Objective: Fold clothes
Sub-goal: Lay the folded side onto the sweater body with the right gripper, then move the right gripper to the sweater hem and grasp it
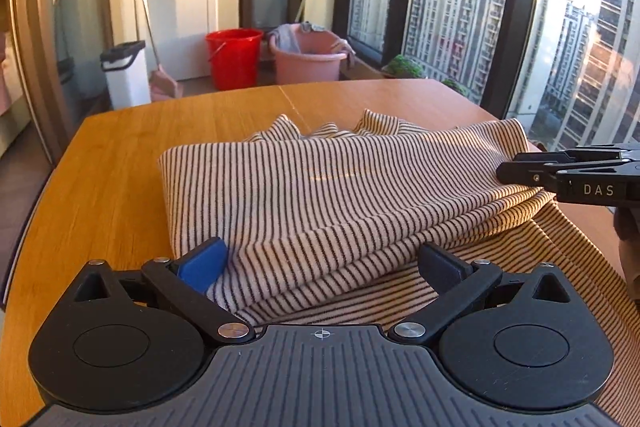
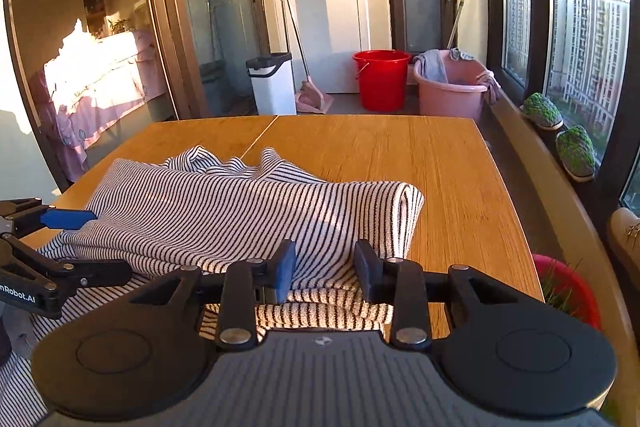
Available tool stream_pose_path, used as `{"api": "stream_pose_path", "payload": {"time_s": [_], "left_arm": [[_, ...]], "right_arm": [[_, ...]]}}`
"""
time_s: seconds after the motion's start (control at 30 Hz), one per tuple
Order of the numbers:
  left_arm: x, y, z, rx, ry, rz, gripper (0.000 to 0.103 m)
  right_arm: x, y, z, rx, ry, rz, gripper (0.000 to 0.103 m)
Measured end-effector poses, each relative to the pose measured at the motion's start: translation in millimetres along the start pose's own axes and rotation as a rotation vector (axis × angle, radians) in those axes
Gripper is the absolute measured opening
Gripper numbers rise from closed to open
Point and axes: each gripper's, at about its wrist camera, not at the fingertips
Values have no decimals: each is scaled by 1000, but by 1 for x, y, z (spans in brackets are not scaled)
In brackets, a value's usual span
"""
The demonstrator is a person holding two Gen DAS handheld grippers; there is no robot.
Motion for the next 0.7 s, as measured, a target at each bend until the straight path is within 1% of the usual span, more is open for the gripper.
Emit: {"api": "stream_pose_path", "payload": {"time_s": [0.13,0.23,0.43,0.5,0.63,0.7], "left_arm": [[1,0,1,-1,-1,1,103],[1,-2,2,7,-1,-3,103],[2,-3,-1,2,-3,17,103],[2,-3,-1,1,-5,20,103],[1,0,2,-11,-12,35,103],[0,1,2,-16,-15,41,103]], "right_arm": [[2,1,-3,-21,2,41,34],[5,0,-10,-27,20,95,37],[16,-5,-26,-34,54,148,40],[15,-2,-28,-51,56,165,42],[12,3,-27,-82,46,189,43],[10,5,-26,-98,40,201,46]]}}
Point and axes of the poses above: each gripper's, at about its wrist camera, not at the fingertips, and z roughly against the way its jaws point, y to its left, x to its top, and after that the axes turned 14 degrees about x, right-handed
